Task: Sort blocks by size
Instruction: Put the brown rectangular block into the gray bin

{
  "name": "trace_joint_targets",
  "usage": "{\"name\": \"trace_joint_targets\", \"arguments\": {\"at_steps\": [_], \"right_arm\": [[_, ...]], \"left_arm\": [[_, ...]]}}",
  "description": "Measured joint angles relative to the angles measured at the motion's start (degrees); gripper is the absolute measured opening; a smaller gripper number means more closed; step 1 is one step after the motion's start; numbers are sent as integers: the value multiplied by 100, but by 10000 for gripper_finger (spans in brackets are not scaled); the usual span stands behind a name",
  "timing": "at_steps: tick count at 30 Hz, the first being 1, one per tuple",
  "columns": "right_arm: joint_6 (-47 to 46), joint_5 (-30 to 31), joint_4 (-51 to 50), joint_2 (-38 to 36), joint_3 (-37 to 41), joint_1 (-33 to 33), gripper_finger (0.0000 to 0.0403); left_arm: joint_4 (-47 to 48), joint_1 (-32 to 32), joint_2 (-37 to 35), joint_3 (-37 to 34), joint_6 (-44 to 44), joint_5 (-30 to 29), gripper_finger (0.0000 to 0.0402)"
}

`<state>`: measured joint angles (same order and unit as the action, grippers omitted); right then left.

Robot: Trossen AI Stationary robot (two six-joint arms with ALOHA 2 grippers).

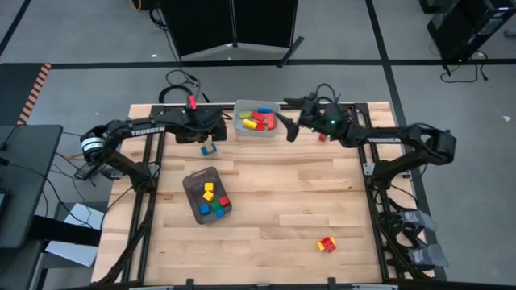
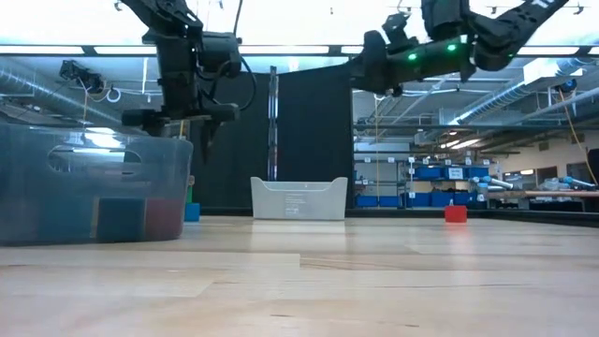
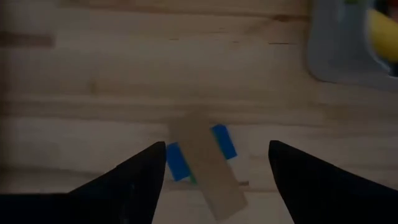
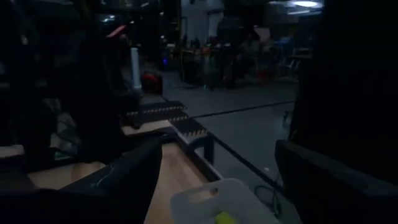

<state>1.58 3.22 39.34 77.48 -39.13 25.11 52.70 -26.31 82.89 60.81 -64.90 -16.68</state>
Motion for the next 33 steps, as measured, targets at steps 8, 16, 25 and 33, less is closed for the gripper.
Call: {"name": "trace_joint_targets", "arguments": {"at_steps": [8, 16, 25, 33], "right_arm": [[403, -389, -13, -217, 19, 189, 323], [553, -969, 95, -210, 17, 532, 322], [549, -1380, 134, -206, 14, 859, 320], [549, -1497, 132, -206, 14, 971, 316]], "left_arm": [[58, 21, 0, -4, -854, -81, 292], [74, 23, 12, -4, -1374, -201, 292], [66, 58, 462, -4, -1496, -218, 292], [45, 55, 566, -6, -1494, -320, 292]]}}
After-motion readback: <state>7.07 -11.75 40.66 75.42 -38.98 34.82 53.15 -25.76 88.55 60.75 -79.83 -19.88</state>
